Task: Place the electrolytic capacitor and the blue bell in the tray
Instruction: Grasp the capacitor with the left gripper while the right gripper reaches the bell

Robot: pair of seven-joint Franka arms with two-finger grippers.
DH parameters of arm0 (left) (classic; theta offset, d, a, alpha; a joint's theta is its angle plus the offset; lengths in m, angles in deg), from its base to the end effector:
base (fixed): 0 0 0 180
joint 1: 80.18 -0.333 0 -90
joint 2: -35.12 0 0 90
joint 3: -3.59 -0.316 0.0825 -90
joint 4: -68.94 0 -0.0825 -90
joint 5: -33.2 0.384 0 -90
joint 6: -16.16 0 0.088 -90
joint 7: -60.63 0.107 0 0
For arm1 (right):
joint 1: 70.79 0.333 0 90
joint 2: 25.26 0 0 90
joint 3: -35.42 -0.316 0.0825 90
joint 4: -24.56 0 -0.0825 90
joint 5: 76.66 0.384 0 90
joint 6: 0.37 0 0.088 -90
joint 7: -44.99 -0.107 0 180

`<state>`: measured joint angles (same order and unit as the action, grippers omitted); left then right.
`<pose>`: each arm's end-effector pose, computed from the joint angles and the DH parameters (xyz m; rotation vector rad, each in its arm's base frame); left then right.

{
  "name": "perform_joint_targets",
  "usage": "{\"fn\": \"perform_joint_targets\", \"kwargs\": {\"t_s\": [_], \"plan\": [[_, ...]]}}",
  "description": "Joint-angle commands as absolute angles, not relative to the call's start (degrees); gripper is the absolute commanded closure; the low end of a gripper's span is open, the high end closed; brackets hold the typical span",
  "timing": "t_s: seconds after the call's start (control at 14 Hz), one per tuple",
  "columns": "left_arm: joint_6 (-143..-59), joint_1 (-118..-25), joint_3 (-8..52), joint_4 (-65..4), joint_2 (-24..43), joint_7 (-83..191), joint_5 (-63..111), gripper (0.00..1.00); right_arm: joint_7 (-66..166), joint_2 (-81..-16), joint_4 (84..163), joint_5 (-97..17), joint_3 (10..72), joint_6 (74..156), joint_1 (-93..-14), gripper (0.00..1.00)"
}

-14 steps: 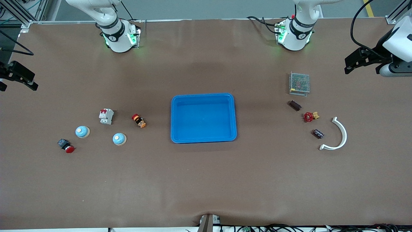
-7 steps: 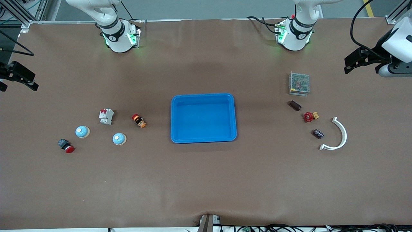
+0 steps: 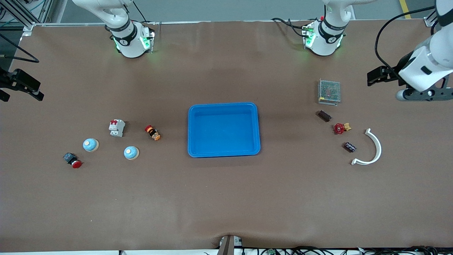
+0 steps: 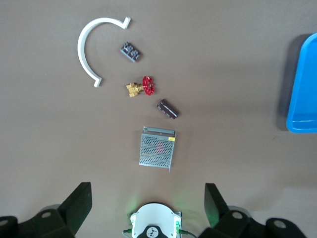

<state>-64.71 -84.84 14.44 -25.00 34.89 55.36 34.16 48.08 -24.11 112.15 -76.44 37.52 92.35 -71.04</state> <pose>0.5309 -0.0554 0.5787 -3.0821 0.0238 0.3550 0.5530 -0.0225 0.6600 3.1362 0.0202 0.1722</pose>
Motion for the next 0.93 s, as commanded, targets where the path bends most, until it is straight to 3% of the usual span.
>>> {"fn": "perform_joint_targets", "kwargs": {"t_s": [0.0,0.43,0.86], "plan": [[-67.67,-84.93,14.84,-30.18,36.70,52.99,35.05,0.00,48.06,-24.91,110.52,-75.96,37.01,91.65,-72.02,0.00],[-78.74,-85.02,16.59,-41.70,38.98,48.42,34.96,0.00,48.32,-25.17,110.60,-75.96,36.83,91.74,-71.14,0.00],[-84.38,-85.11,19.23,-49.79,38.46,37.88,34.87,0.00,50.17,-32.45,110.95,-75.96,36.65,97.35,-68.69,0.00]]}}
